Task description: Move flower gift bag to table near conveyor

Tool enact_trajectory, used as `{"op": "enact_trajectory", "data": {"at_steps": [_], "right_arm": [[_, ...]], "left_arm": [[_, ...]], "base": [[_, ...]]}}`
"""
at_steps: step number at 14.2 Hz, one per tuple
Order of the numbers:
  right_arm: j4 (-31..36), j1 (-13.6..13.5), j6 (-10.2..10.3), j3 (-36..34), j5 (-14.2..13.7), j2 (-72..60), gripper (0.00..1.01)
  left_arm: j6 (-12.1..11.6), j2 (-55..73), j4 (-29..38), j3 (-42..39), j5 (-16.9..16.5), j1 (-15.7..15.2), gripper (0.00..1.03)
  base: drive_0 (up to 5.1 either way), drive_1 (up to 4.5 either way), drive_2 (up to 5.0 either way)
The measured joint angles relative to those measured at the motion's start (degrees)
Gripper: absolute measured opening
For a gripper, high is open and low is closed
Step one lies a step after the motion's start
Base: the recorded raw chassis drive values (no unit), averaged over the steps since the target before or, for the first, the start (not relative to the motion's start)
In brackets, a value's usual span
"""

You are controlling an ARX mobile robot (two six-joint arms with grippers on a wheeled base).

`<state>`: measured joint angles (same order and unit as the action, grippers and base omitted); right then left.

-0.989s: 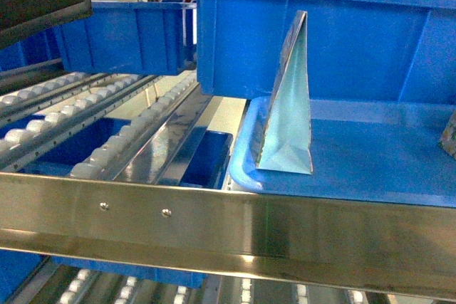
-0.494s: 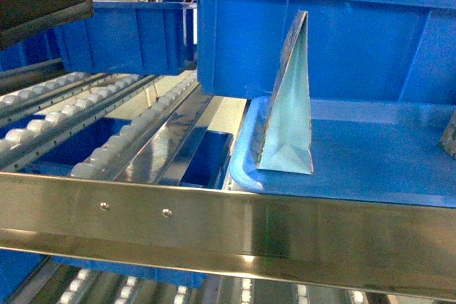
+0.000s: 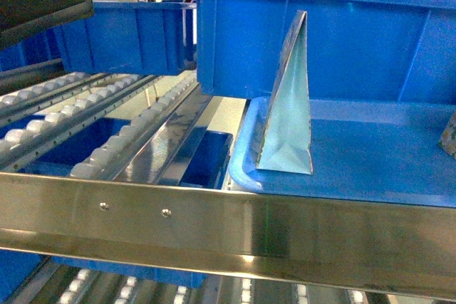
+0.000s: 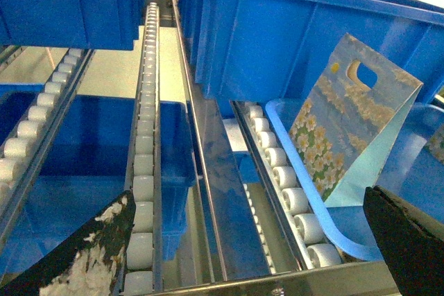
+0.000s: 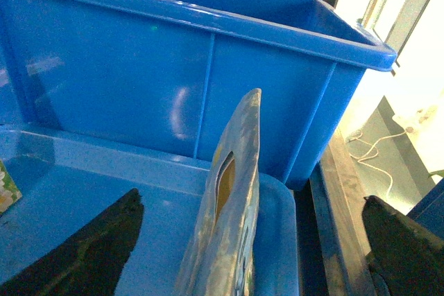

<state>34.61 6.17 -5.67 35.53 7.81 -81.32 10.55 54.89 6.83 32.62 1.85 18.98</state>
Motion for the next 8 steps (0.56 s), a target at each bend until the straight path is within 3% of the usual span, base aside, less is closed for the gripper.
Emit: {"op": "enact_trajectory", "data": {"at_steps": [2,5,7,8], "right_arm": [[0.0,0.0,0.1,0.0,0.0,0.0,0.72],[0.0,0.0,0.1,0.0,0.1,0.0,0.25],[0.0,0.0,0.2,0.0,0.2,0.0,0.02],[-0.1,0.0,0.3,0.0,0.2,0.0,0.02]], "left_arm": [[0.0,0.0,0.0,0.0,0.0,0.0,0.98],[0.0,0.0,0.0,0.0,0.0,0.0,0.98],[0.0,0.0,0.0,0.0,0.0,0.0,0.98],[0.0,0.0,0.0,0.0,0.0,0.0,0.98]], "base": [[0.0,0.0,0.0],[0.0,0.0,0.0],[0.0,0.0,0.0],[0.0,0.0,0.0]]}}
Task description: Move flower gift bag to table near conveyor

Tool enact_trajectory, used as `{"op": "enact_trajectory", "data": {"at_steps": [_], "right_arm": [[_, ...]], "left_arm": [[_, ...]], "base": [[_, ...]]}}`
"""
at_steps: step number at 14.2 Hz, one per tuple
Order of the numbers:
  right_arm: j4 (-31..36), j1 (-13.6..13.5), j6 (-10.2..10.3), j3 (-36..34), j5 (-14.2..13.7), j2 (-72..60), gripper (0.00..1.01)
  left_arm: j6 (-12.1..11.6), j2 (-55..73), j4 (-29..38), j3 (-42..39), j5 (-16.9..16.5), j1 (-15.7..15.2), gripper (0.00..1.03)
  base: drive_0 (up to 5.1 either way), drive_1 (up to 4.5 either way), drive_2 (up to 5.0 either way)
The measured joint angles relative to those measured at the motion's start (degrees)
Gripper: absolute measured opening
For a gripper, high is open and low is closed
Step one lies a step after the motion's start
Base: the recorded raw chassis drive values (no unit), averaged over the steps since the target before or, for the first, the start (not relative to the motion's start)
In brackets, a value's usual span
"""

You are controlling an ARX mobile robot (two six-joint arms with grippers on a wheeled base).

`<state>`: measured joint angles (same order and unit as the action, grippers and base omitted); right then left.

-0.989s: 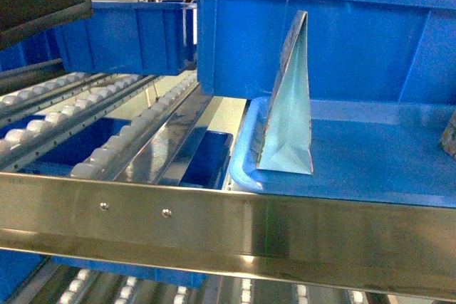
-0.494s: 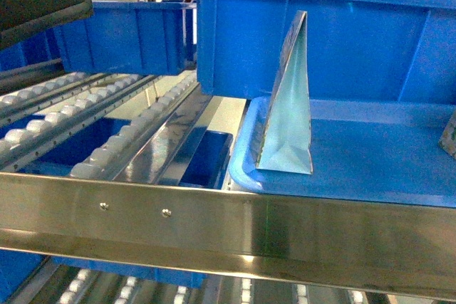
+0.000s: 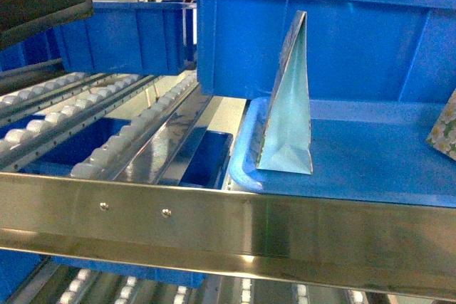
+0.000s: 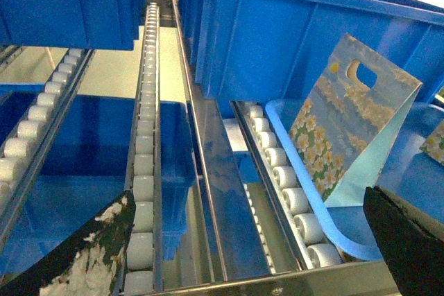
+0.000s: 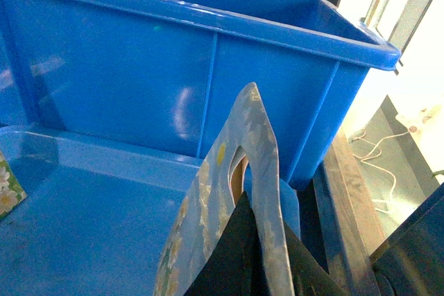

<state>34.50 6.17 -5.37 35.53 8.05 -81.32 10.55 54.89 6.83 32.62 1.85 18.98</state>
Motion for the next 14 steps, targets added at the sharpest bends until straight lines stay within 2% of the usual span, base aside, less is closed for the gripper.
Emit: {"op": "enact_trajectory", "data": {"at_steps": [1,4,6,8,11,14], "right_arm": [[0.0,0.2,0.9,0.0,1.4,0.1,0.02],[0.8,0.7,3.0,0.0,3.1,4.9,0.02],[-1.7,1.0,4.1,0.2,5.1,11.6,0.02],[-3.5,1.7,4.5,1.7,7.1,15.4,0.02],[-5.1,3.4,4.8,4.3,12.6,20.5,0.02],[-5.0,3.7,4.7,4.5,12.9,21.6,0.02]], "left_arm": [[0.0,0.0,0.0,0.0,0.0,0.0,0.98],[0.0,0.0,0.0,0.0,0.0,0.0,0.98],[0.0,0.0,0.0,0.0,0.0,0.0,0.98],[0.0,0.0,0.0,0.0,0.0,0.0,0.98],[0.0,0.0,0.0,0.0,0.0,0.0,0.98],[0.0,0.0,0.0,0.0,0.0,0.0,0.98]], "base": [[0.0,0.0,0.0],[0.0,0.0,0.0],[0.0,0.0,0.0],[0.0,0.0,0.0],[0.0,0.0,0.0],[0.0,0.0,0.0]]}}
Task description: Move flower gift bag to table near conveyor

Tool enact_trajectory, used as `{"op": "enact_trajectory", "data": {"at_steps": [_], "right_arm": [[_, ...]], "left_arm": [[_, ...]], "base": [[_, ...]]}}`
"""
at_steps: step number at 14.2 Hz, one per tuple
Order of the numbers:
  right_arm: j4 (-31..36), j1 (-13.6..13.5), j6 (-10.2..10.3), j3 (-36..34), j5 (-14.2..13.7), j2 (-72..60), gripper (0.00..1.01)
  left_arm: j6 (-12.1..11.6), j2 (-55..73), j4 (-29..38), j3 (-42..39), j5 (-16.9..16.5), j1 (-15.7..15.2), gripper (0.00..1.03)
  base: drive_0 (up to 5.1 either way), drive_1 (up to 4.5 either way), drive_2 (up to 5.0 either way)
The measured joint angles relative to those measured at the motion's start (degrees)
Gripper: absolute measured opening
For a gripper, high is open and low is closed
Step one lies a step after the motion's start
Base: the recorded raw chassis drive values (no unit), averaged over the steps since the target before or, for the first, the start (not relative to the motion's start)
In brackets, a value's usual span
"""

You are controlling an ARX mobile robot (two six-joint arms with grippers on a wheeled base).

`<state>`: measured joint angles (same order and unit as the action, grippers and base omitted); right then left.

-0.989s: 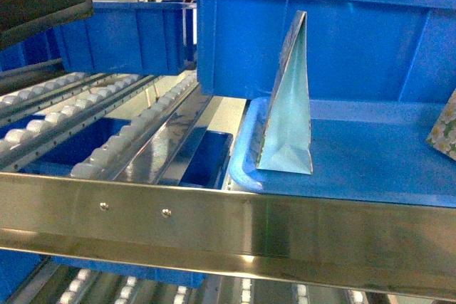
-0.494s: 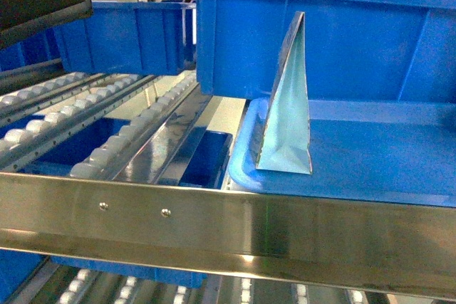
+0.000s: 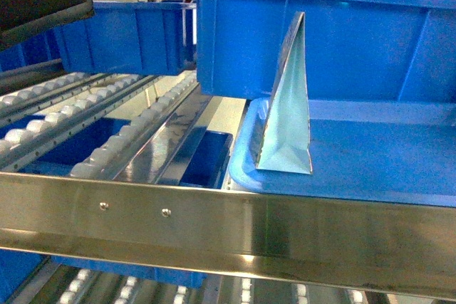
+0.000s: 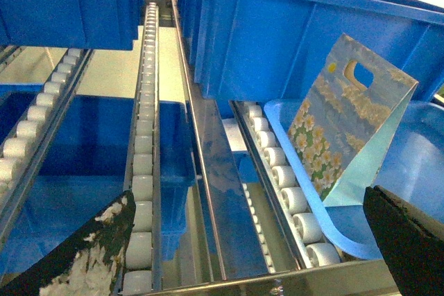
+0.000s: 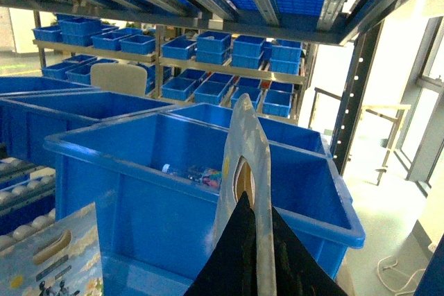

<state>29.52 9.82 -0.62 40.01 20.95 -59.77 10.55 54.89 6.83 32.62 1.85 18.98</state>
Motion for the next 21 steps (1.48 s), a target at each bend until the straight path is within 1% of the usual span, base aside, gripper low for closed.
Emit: {"op": "enact_trajectory", "data": {"at_steps": [1,2,3,4,5,6,7,9,10,13,14,15,16,17,18,21], "right_arm": [[-0.3,0.0,0.0,0.0,0.0,-0.3,0.02],[-0.1,-0.1,0.0,0.0,0.4,-0.5,0.02],[0.0,0.0,0.0,0.0,0.4,-0.3,0.02],[-0.3,0.4,0.0,0.0,0.2,-0.5,0.02],[-0.3,0.3,0.0,0.0,0.1,-0.5,0.02],[0.0,0.3,0.0,0.0,0.1,-0.5,0.02],[-0.2,0.3,0.0,0.0,0.1,-0.5,0.02],[-0.2,0.3,0.0,0.0,0.1,-0.5,0.02],[-0.2,0.3,0.0,0.0,0.1,-0.5,0.02],[-0.1,0.3,0.0,0.0,0.1,-0.5,0.02],[-0.1,0.3,0.0,0.0,0.1,-0.5,0.02],[-0.2,0.3,0.0,0.0,0.1,-0.5,0.02],[-0.1,0.3,0.0,0.0,0.1,-0.5,0.02],[-0.2,0.3,0.0,0.0,0.1,-0.5,0.02],[-0.2,0.3,0.0,0.0,0.1,-0.5,0.02],[-0.2,0.3,0.0,0.0,0.1,-0.5,0.02]], "left_arm": [[0.0,0.0,0.0,0.0,0.1,0.1,0.98],[-0.5,10.4,-10.4,13.6,-5.2,3.1,0.98],[-0.8,14.9,-10.9,20.4,-5.2,2.3,0.98],[-2.2,17.1,-11.4,23.6,-4.8,2.0,0.98],[-4.2,19.6,-11.7,26.1,-5.1,2.1,0.98],[-6.8,22.9,-11.6,28.5,-4.8,2.3,0.98],[-8.4,26.3,-11.9,30.6,-3.9,2.8,0.98],[-10.3,31.5,-11.8,33.7,-2.7,4.0,0.98],[-10.6,33.1,-11.5,35.1,-2.8,5.0,0.98],[-10.5,35.0,-11.1,38.7,-2.6,8.3,0.98],[-9.9,35.4,-10.7,39.2,-2.9,9.2,0.98],[-8.9,36.1,-10.8,40.1,-2.7,10.3,0.98],[-7.6,36.3,-9.4,40.0,-1.8,10.6,0.98],[-7.3,35.6,-7.8,38.5,-0.7,9.9,0.98],[-7.0,35.1,-8.2,37.8,-0.3,9.3,0.98],[-6.4,35.0,-8.1,37.8,0.0,9.0,0.98]], "base": [[0.0,0.0,0.0],[0.0,0.0,0.0],[0.0,0.0,0.0],[0.0,0.0,0.0],[0.0,0.0,0.0],[0.0,0.0,0.0],[0.0,0.0,0.0],[0.0,0.0,0.0],[0.0,0.0,0.0],[0.0,0.0,0.0],[0.0,0.0,0.0],[0.0,0.0,0.0],[0.0,0.0,0.0],[0.0,0.0,0.0],[0.0,0.0,0.0],[0.0,0.0,0.0]]}}
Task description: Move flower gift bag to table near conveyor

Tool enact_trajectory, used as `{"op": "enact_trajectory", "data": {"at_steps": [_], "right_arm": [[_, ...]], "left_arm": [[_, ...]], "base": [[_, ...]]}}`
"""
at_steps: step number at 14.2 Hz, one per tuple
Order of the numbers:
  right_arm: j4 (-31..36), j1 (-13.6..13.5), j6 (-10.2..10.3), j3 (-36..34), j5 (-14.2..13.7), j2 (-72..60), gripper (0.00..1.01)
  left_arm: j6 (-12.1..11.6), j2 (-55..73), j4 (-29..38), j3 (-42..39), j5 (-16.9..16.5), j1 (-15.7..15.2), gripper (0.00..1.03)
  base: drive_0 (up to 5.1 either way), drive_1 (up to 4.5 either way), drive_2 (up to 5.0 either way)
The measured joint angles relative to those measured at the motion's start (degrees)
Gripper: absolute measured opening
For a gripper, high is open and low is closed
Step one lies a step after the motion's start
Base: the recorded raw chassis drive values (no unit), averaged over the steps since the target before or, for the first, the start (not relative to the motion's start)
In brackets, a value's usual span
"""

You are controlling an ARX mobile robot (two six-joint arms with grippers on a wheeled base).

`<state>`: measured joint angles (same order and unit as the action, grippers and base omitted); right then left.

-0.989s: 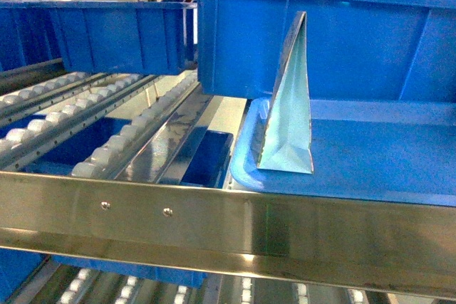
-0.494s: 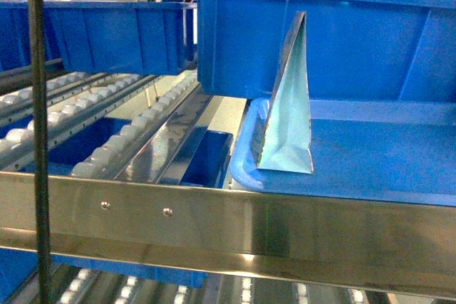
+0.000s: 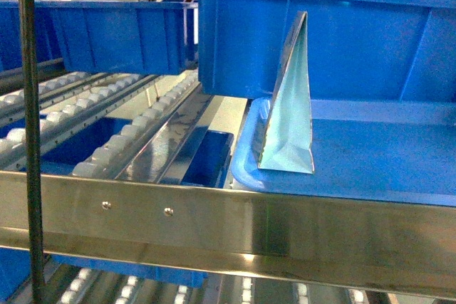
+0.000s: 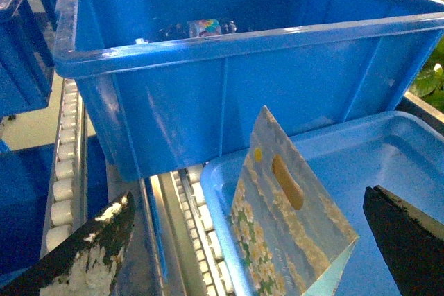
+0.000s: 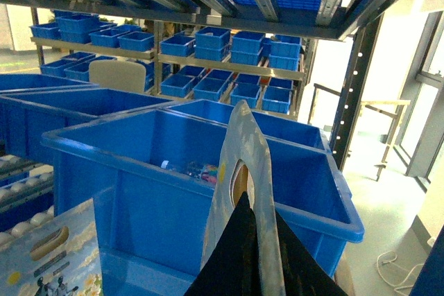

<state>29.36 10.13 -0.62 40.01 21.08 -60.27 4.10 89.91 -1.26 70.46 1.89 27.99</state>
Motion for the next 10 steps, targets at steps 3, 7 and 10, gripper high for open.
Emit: {"op": "enact_trajectory", "data": {"at_steps": [3,7,10], "right_arm": [[0.0,0.0,0.0,0.0,0.0,0.0,0.02],[0.0,0.0,0.0,0.0,0.0,0.0,0.02],[0.0,0.0,0.0,0.0,0.0,0.0,0.02]], "left_arm": [[-0.2,0.0,2.7,-0.3,-1.2,1.8,0.98],[0.1,3.8,0.8,0.7,0.0,4.5,0.98],[-0.2,9.3,-0.2,4.4,0.3,5.5,0.98]], "base": [[0.0,0.0,0.0],[0.0,0.0,0.0],[0.0,0.0,0.0]]}}
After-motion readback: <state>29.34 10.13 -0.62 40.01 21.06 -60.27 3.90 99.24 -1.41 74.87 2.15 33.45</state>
